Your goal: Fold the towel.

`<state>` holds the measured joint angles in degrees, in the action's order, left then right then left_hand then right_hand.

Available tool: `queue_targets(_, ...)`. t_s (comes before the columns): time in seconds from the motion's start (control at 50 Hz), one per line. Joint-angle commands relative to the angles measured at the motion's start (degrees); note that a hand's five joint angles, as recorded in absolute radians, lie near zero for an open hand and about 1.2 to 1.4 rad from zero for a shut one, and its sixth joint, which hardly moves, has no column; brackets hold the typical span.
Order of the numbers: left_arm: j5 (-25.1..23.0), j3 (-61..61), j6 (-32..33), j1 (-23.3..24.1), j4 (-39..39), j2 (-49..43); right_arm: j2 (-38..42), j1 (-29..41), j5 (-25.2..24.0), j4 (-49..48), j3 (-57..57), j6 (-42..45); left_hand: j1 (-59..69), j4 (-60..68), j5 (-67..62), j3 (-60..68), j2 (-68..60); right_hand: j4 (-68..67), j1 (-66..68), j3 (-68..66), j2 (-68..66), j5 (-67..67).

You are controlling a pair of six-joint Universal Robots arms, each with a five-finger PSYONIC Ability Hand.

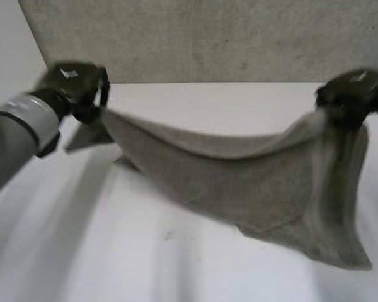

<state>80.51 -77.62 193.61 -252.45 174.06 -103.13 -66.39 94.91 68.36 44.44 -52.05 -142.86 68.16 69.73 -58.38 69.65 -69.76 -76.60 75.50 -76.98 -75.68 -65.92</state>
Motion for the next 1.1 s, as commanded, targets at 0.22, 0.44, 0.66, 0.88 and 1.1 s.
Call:
queue_targets(0.22, 7.7, 36.5, -4.0, 0.6, 13.3, -18.9, 11.5, 12.8, 15.0, -46.8, 19.8, 2.8, 11.8, 10.3, -11.6, 10.4, -10.2, -3.4, 4.5, -3.0, -4.3, -4.1)
queue_targets(0.44, 12.7, 31.7, -11.5, 0.5, 31.6, -12.9, 7.8, 14.1, 22.2, -56.6, 14.2, -3.3, 11.8, 10.3, -11.6, 10.4, -10.2, -3.4, 4.5, -3.0, -4.3, -4.1)
queue_targets(0.66, 8.5, -1.2, -11.3, -3.7, 28.5, -8.3, 7.9, 13.4, 11.6, -38.8, -9.9, -2.6, 11.8, 10.3, -11.6, 10.4, -10.2, -3.4, 4.5, -3.0, -4.3, -4.1)
queue_targets(0.88, 2.9, -29.8, -7.7, -4.1, 32.0, -7.3, 8.9, 12.2, 9.1, -46.7, -34.5, -2.4, 11.8, 10.3, -11.6, 10.4, -10.2, -3.4, 4.5, -3.0, -4.3, -4.1)
queue_targets(1.1, 2.9, -34.6, -2.7, -3.2, 38.4, -5.8, 3.9, 11.4, 7.6, -48.8, -43.4, -2.5, 11.8, 10.3, -11.6, 10.4, -10.2, 37.6, -36.5, 38.0, 36.7, 36.9)
